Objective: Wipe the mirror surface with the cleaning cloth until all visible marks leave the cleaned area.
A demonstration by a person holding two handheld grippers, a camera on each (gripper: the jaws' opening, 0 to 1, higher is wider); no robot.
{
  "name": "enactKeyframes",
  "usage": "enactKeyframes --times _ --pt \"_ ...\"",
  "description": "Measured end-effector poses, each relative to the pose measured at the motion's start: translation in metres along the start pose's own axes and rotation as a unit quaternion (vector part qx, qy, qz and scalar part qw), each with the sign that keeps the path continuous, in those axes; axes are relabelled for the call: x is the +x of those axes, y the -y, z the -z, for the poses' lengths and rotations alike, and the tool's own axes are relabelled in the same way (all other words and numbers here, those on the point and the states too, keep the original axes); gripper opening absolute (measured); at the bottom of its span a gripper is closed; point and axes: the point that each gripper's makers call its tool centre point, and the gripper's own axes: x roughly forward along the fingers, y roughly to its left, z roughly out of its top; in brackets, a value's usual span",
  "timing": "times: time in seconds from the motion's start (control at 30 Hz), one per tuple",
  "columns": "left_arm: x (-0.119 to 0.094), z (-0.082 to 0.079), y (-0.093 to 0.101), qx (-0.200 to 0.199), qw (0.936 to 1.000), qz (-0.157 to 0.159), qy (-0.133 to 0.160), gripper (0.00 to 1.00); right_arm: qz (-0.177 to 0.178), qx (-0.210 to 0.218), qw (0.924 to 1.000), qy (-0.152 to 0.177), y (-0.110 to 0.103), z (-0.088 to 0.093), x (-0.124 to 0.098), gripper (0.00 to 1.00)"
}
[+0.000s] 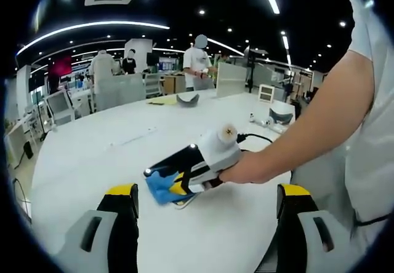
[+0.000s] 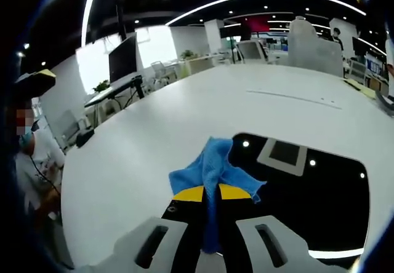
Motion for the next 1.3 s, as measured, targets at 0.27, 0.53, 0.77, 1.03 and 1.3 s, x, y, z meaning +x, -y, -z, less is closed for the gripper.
enactKeyframes --times 0.27,0.53,0.77,1.03,1.3 --pt "0.0000 -0.0002 0.0002 -0.001 1.0000 0.000 0.001 0.94 0.000 -0.003 1.0000 -0.001 -0.0001 0.0004 -0.0001 0.02" --pt "0.0000 -0.0001 -0.0001 -0.001 1.0000 0.000 0.001 0.94 -0.001 -0.001 1.0000 -0.002 0.0000 0.0005 -0.0002 0.02" --pt "0.0013 -0.0001 -0.0005 0.002 1.0000 0.001 -0.002 0.94 -0.002 -0.002 1.0000 -0.003 -0.0004 0.0004 0.0000 0.02" --pt "0.0025 -0.0010 0.0005 0.002 1.0000 0.003 -0.001 0.94 -0.009 0.005 1.0000 0.001 -0.0022 0.0006 -0.0001 0.02" --pt "0.0021 -0.0017 0.0011 0.003 1.0000 0.000 0.001 0.93 -0.012 -0.002 0.9999 -0.001 -0.0070 0.0016 -0.0003 0.02"
